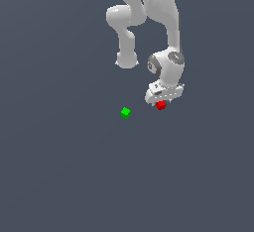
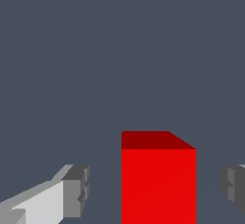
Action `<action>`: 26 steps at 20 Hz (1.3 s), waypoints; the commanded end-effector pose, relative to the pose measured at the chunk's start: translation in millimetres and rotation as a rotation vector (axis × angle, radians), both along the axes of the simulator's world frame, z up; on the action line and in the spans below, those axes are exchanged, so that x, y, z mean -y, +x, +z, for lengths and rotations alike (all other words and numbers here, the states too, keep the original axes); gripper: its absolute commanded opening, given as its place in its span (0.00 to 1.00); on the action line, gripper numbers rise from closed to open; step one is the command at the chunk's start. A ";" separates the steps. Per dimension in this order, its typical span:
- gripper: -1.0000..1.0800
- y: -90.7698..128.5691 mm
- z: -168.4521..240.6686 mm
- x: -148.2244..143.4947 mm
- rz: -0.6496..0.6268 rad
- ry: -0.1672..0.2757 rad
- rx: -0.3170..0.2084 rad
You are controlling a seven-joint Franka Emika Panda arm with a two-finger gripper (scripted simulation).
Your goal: Stack the red cube on top of the green cube.
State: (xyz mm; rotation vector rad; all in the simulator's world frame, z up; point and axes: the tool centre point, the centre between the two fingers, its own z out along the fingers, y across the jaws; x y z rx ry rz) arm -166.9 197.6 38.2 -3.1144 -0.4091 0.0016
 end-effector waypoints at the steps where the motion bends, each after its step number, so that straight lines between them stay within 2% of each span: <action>1: 0.96 -0.1 -9.6 -0.1 0.000 0.000 0.000; 7: 0.96 0.0 -18.5 -0.3 0.000 -0.001 0.001; 8: 0.00 0.0 -18.5 -0.3 0.000 -0.001 0.001; 20: 0.00 -0.4 -17.0 -0.4 0.001 -0.001 0.001; 26: 0.00 -0.6 -2.4 -0.1 0.001 -0.001 0.001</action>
